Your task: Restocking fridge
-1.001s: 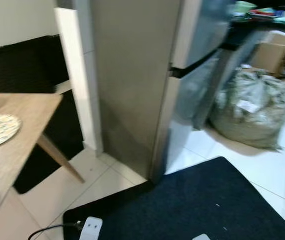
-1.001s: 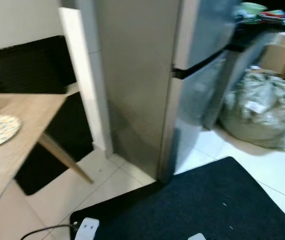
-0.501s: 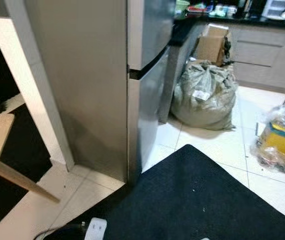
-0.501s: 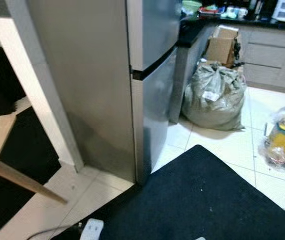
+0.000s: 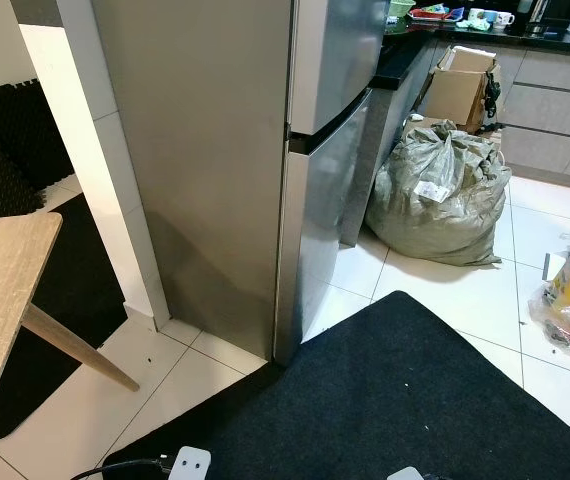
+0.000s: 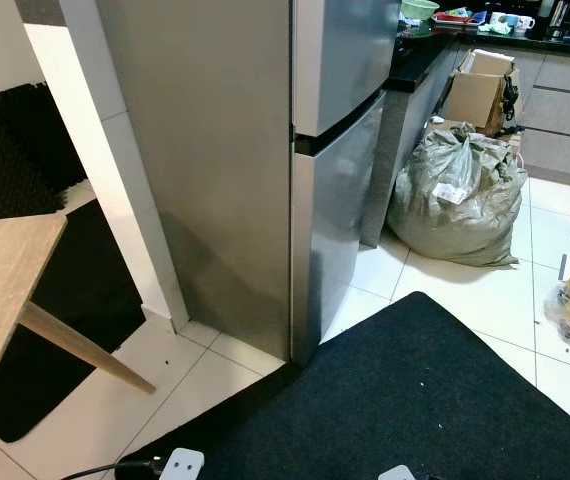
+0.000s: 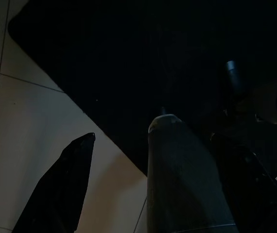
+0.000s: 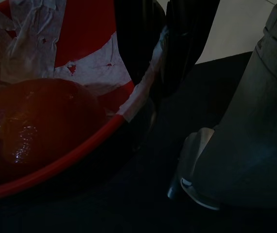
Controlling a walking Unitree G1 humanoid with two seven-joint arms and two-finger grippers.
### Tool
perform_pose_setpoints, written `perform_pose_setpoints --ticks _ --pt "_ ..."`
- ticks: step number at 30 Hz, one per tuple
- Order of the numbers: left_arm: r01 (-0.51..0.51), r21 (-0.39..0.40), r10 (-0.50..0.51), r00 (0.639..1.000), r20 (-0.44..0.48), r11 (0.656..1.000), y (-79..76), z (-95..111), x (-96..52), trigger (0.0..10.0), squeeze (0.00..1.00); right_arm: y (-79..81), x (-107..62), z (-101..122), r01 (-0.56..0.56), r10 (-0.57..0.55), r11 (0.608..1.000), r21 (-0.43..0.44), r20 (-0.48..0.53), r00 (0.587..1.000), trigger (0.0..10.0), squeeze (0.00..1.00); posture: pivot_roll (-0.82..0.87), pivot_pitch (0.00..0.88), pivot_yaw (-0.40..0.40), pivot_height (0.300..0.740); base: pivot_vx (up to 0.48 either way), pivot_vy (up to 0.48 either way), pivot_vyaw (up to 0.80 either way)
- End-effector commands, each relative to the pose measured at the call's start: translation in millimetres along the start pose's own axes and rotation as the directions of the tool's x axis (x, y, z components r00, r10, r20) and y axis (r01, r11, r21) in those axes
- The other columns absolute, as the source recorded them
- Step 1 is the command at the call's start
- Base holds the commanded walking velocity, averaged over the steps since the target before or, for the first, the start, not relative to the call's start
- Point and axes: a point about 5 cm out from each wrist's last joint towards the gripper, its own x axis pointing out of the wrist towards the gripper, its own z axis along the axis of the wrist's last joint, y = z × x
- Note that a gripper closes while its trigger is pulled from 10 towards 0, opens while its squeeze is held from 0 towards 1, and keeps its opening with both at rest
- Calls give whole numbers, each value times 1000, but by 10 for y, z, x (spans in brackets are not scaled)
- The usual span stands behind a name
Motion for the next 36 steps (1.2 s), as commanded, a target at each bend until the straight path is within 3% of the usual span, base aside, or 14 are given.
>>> perform_pose_setpoints --ticks 1,5,32,36 --pt "-34 22 34 999 -21 999 88 -44 -12 10000 0 15 2 13 -7 7 1000 -9 11 1000 10000 0 -27 0 -1 740 0 -472 0" --pt "-40 20 40 999 -26 999 95 -53 -13 10000 0 16 2 11 -8 8 1000 -12 11 1000 10000 0 -25 0 -1 740 0 -443 0" --pt "-53 34 54 998 -31 998 77 -73 -13 10000 0 28 2 10 -21 22 999 -44 7 1000 10000 0 -30 0 -2 740 0 0 0" --pt "-44 38 45 998 -37 998 64 -90 -14 10000 0 32 3 7 -24 24 999 -43 6 1000 10000 0 -31 0 -2 740 311 0 0"
